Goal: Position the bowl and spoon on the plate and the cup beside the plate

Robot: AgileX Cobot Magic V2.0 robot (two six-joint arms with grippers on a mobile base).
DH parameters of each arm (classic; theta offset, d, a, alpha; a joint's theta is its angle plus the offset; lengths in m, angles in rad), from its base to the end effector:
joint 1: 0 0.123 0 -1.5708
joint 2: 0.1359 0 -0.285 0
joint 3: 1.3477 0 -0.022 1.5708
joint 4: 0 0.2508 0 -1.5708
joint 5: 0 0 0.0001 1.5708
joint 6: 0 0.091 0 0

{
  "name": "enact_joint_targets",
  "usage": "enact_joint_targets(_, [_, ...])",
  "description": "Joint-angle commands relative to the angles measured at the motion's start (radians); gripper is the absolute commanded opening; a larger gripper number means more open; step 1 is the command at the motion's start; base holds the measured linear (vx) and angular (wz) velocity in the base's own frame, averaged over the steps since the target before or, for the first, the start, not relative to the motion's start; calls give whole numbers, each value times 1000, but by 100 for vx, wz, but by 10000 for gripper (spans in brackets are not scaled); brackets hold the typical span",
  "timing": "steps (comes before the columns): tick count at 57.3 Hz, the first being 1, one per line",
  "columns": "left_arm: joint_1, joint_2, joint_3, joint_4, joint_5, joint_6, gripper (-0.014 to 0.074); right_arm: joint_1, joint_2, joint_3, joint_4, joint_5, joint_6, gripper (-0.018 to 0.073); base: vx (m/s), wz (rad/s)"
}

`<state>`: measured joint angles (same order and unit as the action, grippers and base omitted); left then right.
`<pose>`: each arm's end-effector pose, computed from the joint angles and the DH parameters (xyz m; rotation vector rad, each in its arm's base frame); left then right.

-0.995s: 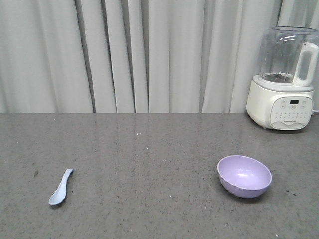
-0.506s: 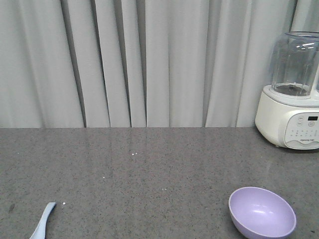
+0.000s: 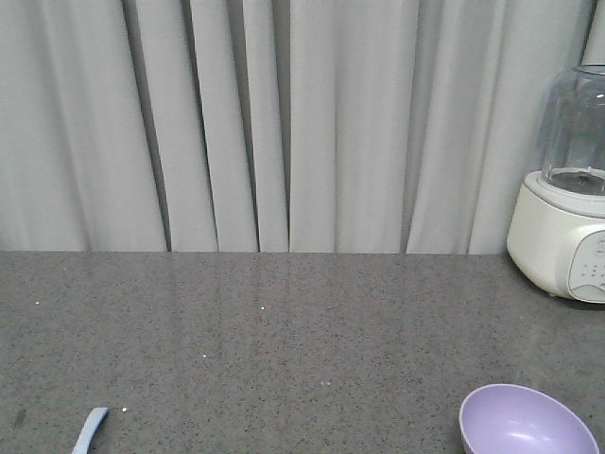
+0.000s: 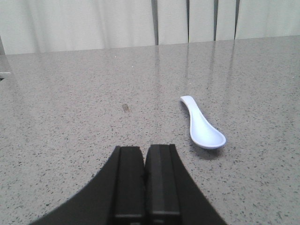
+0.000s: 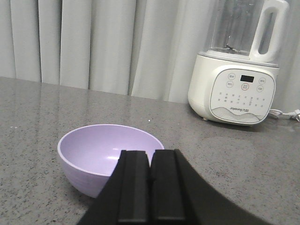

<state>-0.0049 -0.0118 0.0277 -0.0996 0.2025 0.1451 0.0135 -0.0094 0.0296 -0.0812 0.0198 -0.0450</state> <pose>0.0560 -0.0021 0.1862 0.0595 1.7000 0.0148 0.0569 0.0006 0.2019 -0.1051 1.5206 -0.0912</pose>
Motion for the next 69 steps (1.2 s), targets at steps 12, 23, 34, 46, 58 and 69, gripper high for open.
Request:
enact_joint_targets(12, [-4, -14, 27, -12, -80, 0, -6, -6, -20, 17, -2, -89, -3, -9, 0, 0])
enact_joint_targets(23, [-4, -14, 26, -15, -106, -1, -6, -6, -20, 17, -2, -97, -3, -9, 0, 0])
enact_joint_targets(34, [-4, -14, 25, -45, -273, -25, -6, -6, -20, 17, -1, -201, -2, -9, 0, 0])
enact_joint_targets(46, [-4, -14, 8, -45, -487, -25, -6, -6, -20, -37, 7, -244, -2, -9, 0, 0])
enact_joint_targets(58, [-4, 14, -258, -41, -570, -5, -4, -6, 85, -345, 7, -96, -2, -9, 0, 0])
enact_joint_targets(69, [-4, 200, -521, -35, -257, 110, -3, -6, 347, -533, -1, 57, -3, -9, 0, 0])
